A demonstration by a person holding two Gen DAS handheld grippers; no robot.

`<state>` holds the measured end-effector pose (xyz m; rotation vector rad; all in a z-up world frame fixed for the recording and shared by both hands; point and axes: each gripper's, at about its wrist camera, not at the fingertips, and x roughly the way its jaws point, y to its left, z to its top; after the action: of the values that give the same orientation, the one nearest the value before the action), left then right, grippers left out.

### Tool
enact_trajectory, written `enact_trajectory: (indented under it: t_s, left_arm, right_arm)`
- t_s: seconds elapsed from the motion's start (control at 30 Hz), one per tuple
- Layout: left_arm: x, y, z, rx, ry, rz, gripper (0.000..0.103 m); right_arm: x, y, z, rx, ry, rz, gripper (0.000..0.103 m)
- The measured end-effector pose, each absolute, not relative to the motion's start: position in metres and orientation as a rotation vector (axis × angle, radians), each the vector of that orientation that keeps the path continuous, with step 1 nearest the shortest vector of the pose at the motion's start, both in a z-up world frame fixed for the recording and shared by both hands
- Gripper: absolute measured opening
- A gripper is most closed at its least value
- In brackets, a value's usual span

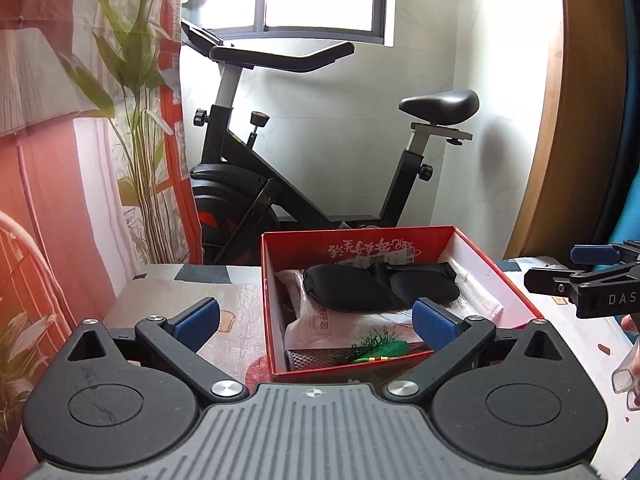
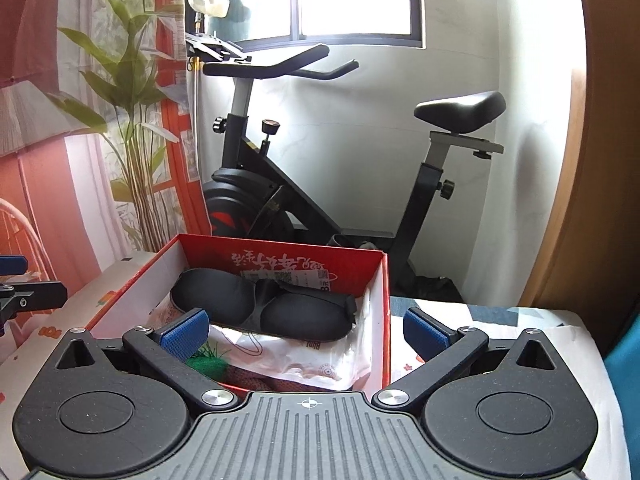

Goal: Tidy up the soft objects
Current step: 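Move both grippers down to the white plastic packet beside the box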

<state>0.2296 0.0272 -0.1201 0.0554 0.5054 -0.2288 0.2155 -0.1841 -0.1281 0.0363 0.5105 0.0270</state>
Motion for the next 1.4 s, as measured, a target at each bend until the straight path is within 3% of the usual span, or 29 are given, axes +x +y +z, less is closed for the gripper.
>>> enact_trajectory:
  t_s: [0.6, 1.4]
  left_arm:
    - [0.165, 0.039, -0.170, 0.005, 0.531, -0.174, 0.103]
    - [0.164, 0.044, -0.220, -0.063, 0.672, -0.143, 0.103]
  right_arm:
    - [0.148, -0.162, -0.182, 0.020, 0.540, 0.046, 0.103]
    - [0.120, -0.170, -0.259, 0.148, 0.624, 0.033, 0.103]
